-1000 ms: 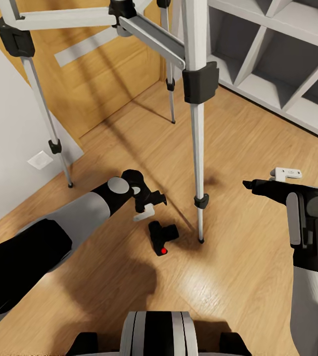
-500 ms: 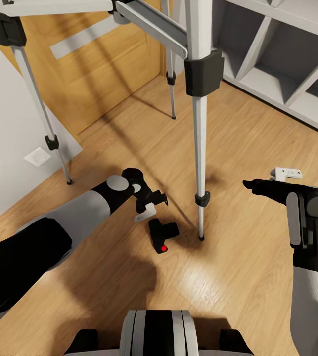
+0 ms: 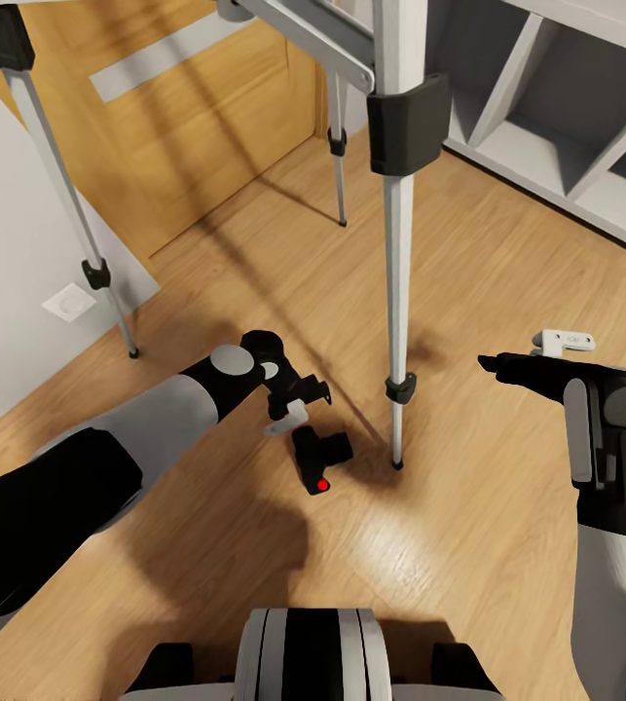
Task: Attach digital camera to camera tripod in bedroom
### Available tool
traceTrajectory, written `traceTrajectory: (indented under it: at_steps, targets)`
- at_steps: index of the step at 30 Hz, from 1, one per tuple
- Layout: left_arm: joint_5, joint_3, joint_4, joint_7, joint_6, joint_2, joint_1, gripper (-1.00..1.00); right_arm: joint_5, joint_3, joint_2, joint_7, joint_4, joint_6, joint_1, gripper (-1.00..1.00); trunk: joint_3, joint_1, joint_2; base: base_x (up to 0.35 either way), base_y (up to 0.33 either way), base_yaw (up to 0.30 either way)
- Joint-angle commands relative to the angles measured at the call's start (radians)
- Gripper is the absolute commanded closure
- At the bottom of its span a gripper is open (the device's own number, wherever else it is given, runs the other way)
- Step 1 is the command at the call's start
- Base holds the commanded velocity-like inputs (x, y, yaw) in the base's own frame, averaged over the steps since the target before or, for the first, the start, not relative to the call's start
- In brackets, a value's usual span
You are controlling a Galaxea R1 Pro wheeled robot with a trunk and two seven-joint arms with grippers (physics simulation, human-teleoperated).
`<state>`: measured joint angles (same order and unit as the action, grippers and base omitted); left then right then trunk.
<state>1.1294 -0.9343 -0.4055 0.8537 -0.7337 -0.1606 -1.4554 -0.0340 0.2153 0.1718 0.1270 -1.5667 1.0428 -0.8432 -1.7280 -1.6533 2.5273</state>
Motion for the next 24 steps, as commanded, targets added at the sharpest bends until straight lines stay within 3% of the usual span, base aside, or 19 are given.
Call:
traceTrajectory:
  at_steps: [1, 17, 24]
  targets:
    - [0.002, -0.003, -0.001, 0.001, -0.002, 0.0, -0.001, -1.0, -0.003, 0.001, 0.0, 0.002, -0.001, 0.004, -0.001, -1.0, -0.002, 0.0, 0.0, 0.0, 0.0, 0.0]
    - [0.01, -0.017, -0.001, 0.003, -0.004, 0.003, 0.0, -1.0, -0.003, 0.001, 0.001, 0.002, -0.001, 0.004, -0.001, -1.0, -0.025, 0.0, 0.0, 0.0, 0.0, 0.0]
    - [0.044, -0.03, -0.006, -0.002, -0.004, 0.001, 0.0, -1.0, -0.003, 0.001, 0.0, 0.002, -0.001, 0.004, -0.001, -1.0, -0.035, 0.0, 0.0, 0.0, 0.0, 0.0]
